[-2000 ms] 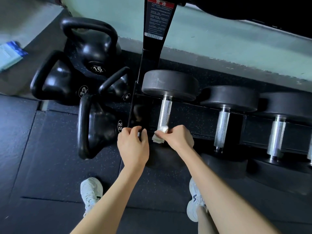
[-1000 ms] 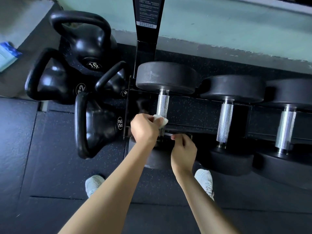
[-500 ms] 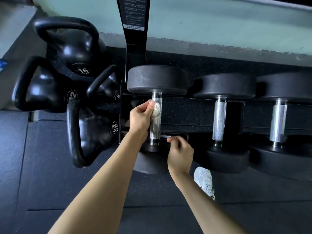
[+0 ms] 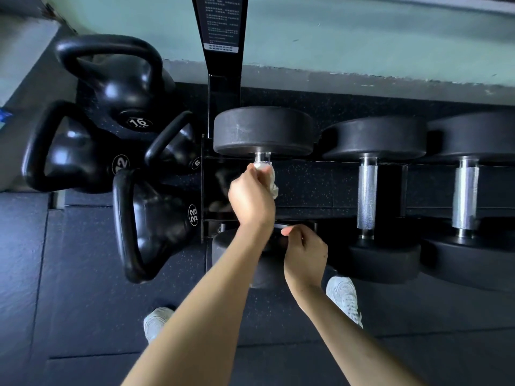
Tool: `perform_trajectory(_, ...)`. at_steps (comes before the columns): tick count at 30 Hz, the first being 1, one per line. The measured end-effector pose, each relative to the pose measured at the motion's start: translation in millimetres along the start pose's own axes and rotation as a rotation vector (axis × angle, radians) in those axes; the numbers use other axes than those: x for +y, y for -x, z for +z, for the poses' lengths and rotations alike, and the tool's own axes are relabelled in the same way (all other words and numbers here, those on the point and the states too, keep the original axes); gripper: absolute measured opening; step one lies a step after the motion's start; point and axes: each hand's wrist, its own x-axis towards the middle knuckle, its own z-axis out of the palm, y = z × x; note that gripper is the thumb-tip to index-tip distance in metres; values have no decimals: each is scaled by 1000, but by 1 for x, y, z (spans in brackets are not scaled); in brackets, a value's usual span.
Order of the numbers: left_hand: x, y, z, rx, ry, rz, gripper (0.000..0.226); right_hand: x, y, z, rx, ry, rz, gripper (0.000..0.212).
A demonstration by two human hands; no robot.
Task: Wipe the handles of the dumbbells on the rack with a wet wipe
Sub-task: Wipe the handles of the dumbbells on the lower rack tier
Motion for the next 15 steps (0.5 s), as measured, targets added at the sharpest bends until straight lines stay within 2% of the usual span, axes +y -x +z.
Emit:
perform_trajectory(2,2,14,3,1,-87,20,13,1,0,0,-5,7,-7,36)
perform_trajectory(5,1,10,-1,-42,-97,-9,12,2,0,0,-7,-1,-16,34)
perform_trajectory(10,15,-10,2,-37,204,-307,28,4,0,2,7,-10,-19,33)
perform_trajectory(12,23,-13,6,-11,194,-313,31,6,-1,2,0,-9,-12,32)
perform_trajectory(15,22,-14,7,48,82,-211,30,6,-1,1,-4,-16,-27,31)
